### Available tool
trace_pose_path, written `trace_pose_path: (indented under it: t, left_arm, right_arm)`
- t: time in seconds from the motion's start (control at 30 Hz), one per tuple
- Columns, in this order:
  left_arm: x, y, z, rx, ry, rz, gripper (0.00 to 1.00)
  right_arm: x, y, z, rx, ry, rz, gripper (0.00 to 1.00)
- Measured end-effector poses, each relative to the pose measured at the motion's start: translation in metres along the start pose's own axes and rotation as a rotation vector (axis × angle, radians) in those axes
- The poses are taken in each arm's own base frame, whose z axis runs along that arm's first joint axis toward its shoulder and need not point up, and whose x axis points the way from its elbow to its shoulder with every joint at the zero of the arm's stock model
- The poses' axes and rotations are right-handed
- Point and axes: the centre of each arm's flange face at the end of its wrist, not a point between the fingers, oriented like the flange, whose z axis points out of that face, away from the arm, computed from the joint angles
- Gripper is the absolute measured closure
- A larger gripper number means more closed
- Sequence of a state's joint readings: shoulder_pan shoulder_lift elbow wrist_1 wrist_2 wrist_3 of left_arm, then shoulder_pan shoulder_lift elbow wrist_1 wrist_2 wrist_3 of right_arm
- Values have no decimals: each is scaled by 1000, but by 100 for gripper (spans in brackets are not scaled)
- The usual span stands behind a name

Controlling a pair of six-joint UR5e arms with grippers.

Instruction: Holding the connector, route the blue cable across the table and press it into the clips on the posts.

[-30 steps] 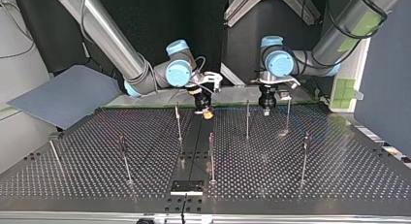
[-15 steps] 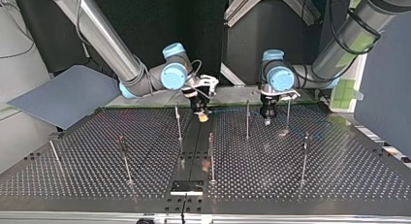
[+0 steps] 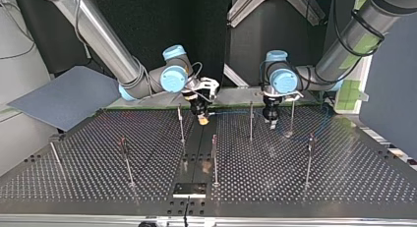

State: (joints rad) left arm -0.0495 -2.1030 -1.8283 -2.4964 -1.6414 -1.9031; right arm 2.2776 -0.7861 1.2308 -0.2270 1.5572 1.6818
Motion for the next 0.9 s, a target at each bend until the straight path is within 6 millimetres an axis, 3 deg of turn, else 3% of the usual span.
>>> trace_pose_path:
  t: [0.53,0.9]
  left_arm:
    - [-8,-14,-25,-38,95,73,0]
    - [-22,-27,-63,-37,116,94,0]
  right_arm:
    - [0,0,0,0,0,0,100]
    - [0,1,0,-1,-2,1,100]
